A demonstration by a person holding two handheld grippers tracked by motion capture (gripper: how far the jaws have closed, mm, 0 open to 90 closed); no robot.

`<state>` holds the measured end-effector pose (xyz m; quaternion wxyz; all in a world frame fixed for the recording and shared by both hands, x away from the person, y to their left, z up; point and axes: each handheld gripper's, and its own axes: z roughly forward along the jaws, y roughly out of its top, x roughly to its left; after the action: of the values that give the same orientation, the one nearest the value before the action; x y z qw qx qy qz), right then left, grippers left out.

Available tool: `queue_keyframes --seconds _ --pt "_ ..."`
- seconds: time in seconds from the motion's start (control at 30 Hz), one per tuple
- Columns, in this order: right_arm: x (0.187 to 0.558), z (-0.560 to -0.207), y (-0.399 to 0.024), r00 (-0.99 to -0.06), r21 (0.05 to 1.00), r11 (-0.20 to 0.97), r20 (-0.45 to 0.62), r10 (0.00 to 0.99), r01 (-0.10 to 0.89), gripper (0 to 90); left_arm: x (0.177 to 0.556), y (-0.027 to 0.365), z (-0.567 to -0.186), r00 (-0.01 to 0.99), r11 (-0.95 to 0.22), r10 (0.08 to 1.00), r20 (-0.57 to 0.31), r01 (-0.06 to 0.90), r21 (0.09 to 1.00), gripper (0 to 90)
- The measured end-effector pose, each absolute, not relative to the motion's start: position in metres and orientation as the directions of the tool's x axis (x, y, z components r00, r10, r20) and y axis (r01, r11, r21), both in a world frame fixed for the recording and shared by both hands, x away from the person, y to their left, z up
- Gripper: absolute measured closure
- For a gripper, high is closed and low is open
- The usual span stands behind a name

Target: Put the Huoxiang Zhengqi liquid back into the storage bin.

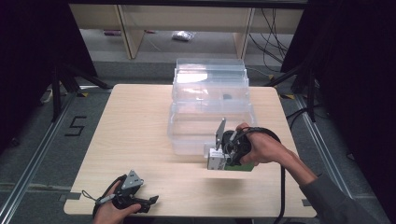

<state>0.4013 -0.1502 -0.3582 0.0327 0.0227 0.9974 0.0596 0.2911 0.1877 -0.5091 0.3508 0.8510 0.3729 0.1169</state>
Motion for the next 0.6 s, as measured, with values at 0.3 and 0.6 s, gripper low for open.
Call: queue_keyframes --seconds 0.3,0.6 --pt "0.402 -0.343 -0.149 -0.997 0.118 0.992 -0.057 0.049 0.042 64.6 0.291 0.188 -0.509 0.695 -0.475 0.717 -0.065 0.554 0.684 15.8" --pt "0.410 -0.325 -0.151 -0.996 0.127 0.991 -0.069 0.062 0.053 64.6 0.291 0.187 -0.511 0.682 -0.462 0.728 -0.068 0.562 0.686 15.9"
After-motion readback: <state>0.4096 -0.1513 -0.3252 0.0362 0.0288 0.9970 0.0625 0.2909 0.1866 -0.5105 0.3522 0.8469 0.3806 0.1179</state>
